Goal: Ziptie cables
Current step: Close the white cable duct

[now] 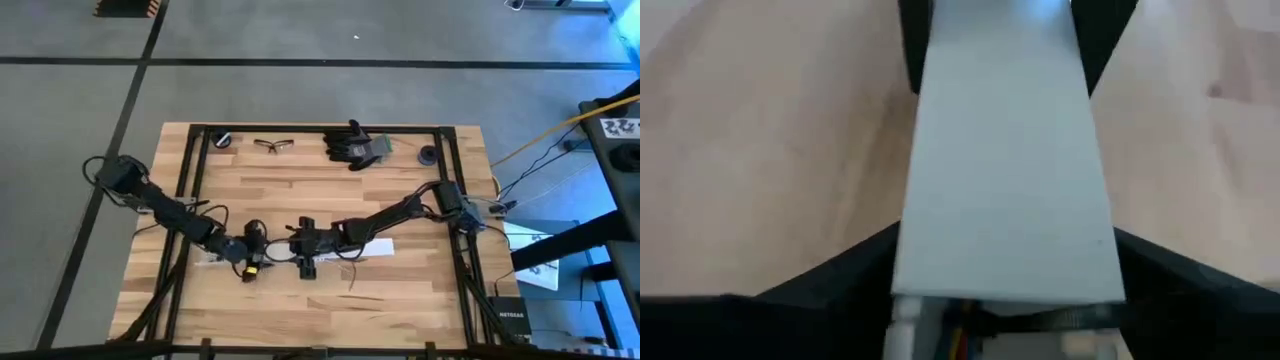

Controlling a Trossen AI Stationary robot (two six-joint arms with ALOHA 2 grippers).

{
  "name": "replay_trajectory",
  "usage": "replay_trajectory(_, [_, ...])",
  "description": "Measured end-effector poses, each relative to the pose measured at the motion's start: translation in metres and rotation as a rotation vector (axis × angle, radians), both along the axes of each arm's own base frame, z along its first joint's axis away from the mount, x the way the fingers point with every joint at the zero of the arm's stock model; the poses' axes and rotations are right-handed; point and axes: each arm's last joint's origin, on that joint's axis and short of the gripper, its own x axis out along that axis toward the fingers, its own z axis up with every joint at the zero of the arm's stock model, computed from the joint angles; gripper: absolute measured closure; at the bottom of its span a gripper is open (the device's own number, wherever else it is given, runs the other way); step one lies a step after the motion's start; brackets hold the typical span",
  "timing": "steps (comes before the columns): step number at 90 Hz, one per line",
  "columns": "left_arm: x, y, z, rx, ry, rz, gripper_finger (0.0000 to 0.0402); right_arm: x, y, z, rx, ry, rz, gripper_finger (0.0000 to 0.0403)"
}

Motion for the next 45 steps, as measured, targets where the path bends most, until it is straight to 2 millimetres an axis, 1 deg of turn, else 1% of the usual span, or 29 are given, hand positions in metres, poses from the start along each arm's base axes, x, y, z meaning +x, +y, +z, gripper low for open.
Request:
replay_trajectory(12, [-0.010, 0.003, 0.010, -0.019, 0.091, 0.028, 0.0112, -0.001, -0.001, 0.000, -0.002, 0.008, -0.002, 0.0184])
replay_trajectory(26, [-0.020, 0.003, 0.024, -0.044, 0.103, 0.035, 0.0112, -0.001, -0.001, -0.001, -0.003, 0.009, -0.001, 0.0183])
replay_trajectory(34, [-0.026, 0.001, 0.022, -0.040, 0.121, 0.044, 0.0112, -0.001, -0.001, -0.001, -0.002, 0.010, 0.002, 0.0182])
replay_trajectory(45, [-0.032, -0.001, 0.013, 0.003, 0.146, 0.062, 0.0112, -0.001, -0.001, -0.001, -0.003, 0.011, 0.002, 0.0182])
